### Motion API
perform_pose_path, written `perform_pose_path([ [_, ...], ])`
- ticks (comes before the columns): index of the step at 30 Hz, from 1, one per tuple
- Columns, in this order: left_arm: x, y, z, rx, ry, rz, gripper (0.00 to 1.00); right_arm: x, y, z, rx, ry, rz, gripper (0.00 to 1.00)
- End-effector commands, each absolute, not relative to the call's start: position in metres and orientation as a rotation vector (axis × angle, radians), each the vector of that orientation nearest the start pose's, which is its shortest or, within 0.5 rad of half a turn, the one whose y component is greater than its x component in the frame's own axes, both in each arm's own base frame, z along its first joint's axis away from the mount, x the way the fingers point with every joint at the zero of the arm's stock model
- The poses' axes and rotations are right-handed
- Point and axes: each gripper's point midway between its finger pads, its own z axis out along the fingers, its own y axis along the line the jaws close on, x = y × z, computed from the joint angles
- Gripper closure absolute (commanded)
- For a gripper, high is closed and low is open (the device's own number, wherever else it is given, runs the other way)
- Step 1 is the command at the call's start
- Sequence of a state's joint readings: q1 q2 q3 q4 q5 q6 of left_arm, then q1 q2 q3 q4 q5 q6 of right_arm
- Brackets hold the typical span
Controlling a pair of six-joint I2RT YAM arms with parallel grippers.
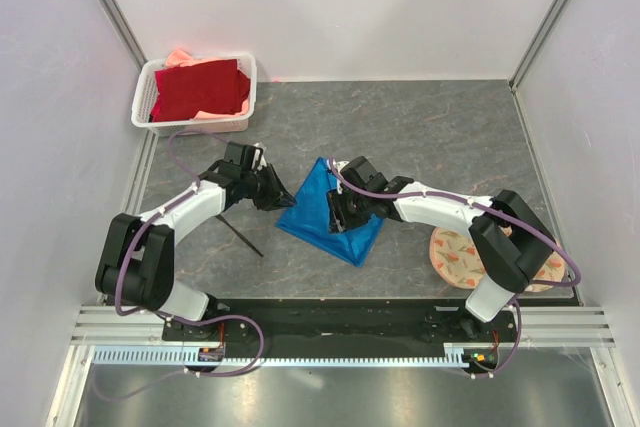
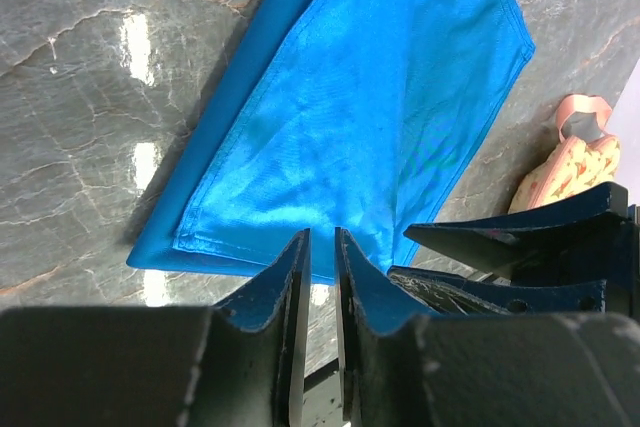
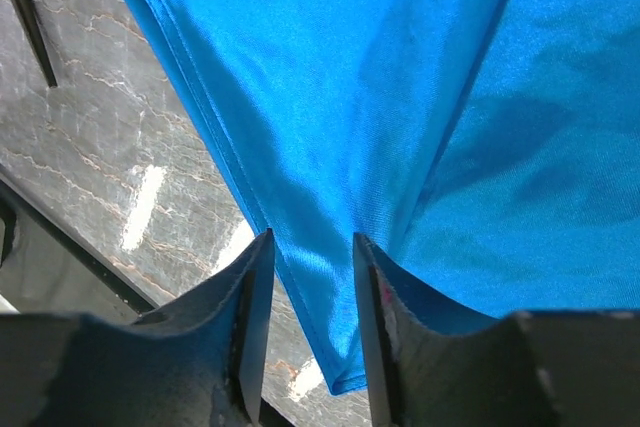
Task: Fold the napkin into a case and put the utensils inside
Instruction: Smooth out the upper triangle-folded napkin at the center of the board, then pick up the upper triangle-folded napkin from the center of the board.
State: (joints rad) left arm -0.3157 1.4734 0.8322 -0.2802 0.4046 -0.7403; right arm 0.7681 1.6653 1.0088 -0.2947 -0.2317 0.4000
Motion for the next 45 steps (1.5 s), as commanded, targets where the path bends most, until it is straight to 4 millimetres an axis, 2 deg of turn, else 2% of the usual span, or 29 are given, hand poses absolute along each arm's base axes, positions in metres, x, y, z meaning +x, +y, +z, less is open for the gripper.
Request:
perform_pose_path([
  [1,0.293,-0.192,0.092,-0.333,2.580,-0.894,0.75,0.239,0.312,0.071,-0.631,2.533,0.765,0.53],
  [6,0.278,-0.171,0.081,-0.432,2.643,-0.743,0.61,0.229,0.310,0.068,-0.725,2.518,0.749,0.48],
  [8,0.269,-0.167,0.077,-0.472,2.696,-0.713,0.60,0.223,0.303,0.063,-0.787,2.516,0.670,0.46],
  [13,0.271,-0.168,0.089,-0.502,2.665,-0.736,0.60,0.201,0.295,0.067,-0.938,2.487,0.520,0.46],
  [14,0.273,-0.169,0.092,-0.497,2.655,-0.745,0.60,0.200,0.288,0.065,-0.945,2.493,0.458,0.46],
  [18,0.275,-0.172,0.094,-0.492,2.660,-0.774,0.60,0.185,0.285,0.069,-0.994,2.488,0.435,0.52],
  [19,0.274,-0.174,0.094,-0.490,2.664,-0.787,0.60,0.177,0.285,0.067,-1.027,2.493,0.416,0.53],
  [23,0.274,-0.176,0.095,-0.483,2.658,-0.808,0.61,0.170,0.282,0.057,-1.063,2.504,0.350,0.54],
  [33,0.272,-0.174,0.094,-0.464,2.658,-0.805,0.62,0.162,0.280,0.038,-1.127,2.522,0.260,0.58],
  [38,0.271,-0.174,0.094,-0.459,2.658,-0.805,0.63,0.166,0.276,0.030,-1.137,2.521,0.202,0.63],
  [45,0.271,-0.172,0.092,-0.461,2.664,-0.802,0.63,0.170,0.272,0.022,-1.166,2.512,0.147,0.64],
])
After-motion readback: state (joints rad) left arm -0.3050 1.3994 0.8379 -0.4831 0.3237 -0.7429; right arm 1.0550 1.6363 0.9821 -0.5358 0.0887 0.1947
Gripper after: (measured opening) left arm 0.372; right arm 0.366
